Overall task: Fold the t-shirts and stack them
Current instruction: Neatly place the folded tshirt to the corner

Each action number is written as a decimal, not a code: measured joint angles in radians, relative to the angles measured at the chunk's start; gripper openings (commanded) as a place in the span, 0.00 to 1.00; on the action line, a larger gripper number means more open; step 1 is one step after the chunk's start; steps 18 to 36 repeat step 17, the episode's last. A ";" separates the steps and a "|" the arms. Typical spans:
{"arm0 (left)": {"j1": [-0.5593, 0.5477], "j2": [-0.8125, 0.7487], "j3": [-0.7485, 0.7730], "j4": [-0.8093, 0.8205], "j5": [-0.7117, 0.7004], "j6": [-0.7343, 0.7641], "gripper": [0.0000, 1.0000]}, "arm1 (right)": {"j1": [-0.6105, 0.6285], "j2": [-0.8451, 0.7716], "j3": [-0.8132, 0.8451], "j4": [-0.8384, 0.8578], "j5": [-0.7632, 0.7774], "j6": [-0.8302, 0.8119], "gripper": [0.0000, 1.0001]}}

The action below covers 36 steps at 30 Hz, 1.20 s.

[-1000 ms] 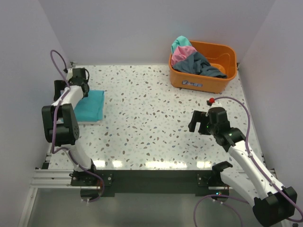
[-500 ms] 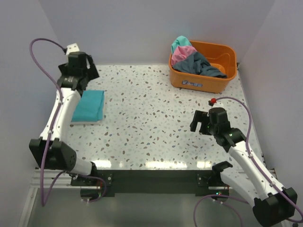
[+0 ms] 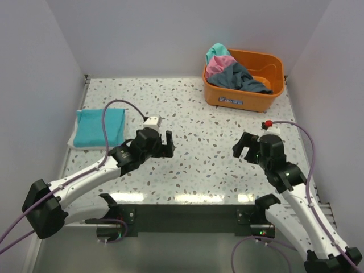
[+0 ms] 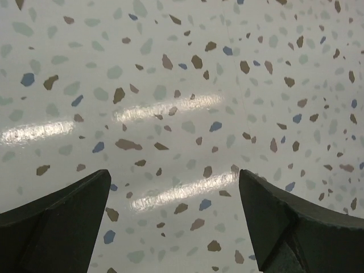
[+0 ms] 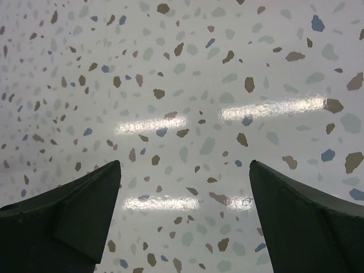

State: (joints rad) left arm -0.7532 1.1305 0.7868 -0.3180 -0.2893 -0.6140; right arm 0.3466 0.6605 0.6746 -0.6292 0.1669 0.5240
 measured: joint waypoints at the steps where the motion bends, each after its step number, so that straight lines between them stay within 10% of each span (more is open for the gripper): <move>1: -0.018 -0.010 -0.029 0.013 -0.003 -0.006 1.00 | 0.000 -0.022 0.000 0.000 0.001 0.005 0.99; 12: -0.034 -0.281 -0.185 0.070 -0.108 -0.023 1.00 | 0.000 -0.125 -0.018 -0.068 0.057 0.065 0.98; 36: -0.034 -0.250 -0.185 0.063 -0.145 -0.023 1.00 | 0.000 -0.125 -0.021 -0.105 0.089 0.079 0.99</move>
